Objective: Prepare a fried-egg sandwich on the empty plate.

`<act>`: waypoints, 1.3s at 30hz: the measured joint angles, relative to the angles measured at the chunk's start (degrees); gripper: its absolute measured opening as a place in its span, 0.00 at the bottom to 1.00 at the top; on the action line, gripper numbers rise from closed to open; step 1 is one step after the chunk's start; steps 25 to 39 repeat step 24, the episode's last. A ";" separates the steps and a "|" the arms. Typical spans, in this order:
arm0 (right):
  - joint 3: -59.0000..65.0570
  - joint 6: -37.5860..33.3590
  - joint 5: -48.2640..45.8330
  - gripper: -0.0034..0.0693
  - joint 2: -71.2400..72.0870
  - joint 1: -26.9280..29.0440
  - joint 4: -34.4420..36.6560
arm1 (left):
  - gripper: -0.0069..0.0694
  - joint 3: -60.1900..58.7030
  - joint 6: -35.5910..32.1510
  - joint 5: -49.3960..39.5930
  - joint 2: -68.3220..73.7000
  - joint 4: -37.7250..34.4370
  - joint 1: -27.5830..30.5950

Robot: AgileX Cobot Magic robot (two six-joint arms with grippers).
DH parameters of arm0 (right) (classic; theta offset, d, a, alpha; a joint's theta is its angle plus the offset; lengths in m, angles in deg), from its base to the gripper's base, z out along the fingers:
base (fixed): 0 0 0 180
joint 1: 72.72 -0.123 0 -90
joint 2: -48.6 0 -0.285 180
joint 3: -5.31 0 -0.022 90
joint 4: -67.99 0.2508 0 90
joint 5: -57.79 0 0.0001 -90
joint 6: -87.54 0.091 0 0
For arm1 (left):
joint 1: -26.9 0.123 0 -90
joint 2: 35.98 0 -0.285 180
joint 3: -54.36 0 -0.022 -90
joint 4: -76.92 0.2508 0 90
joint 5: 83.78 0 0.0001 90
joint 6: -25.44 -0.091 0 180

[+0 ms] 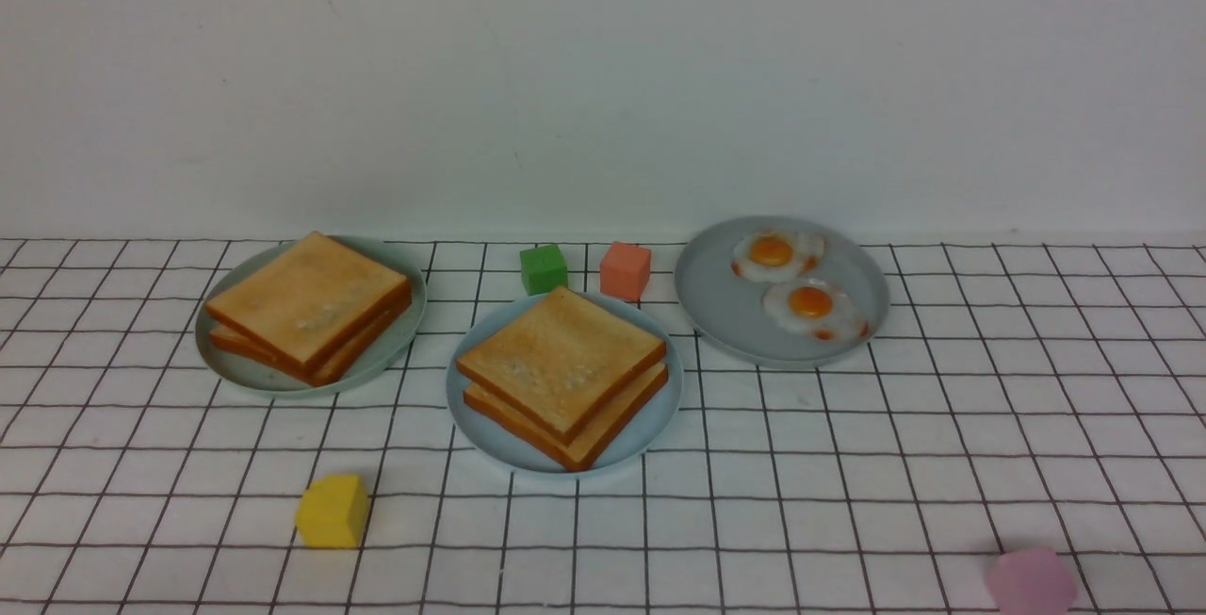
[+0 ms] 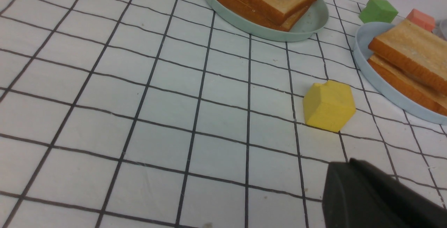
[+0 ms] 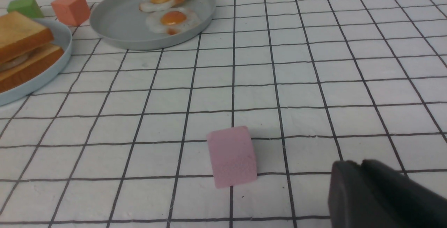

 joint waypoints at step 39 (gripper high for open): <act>0.00 0.00 0.00 0.16 0.00 0.00 0.00 | 0.10 0.00 0.00 0.00 0.00 0.00 0.00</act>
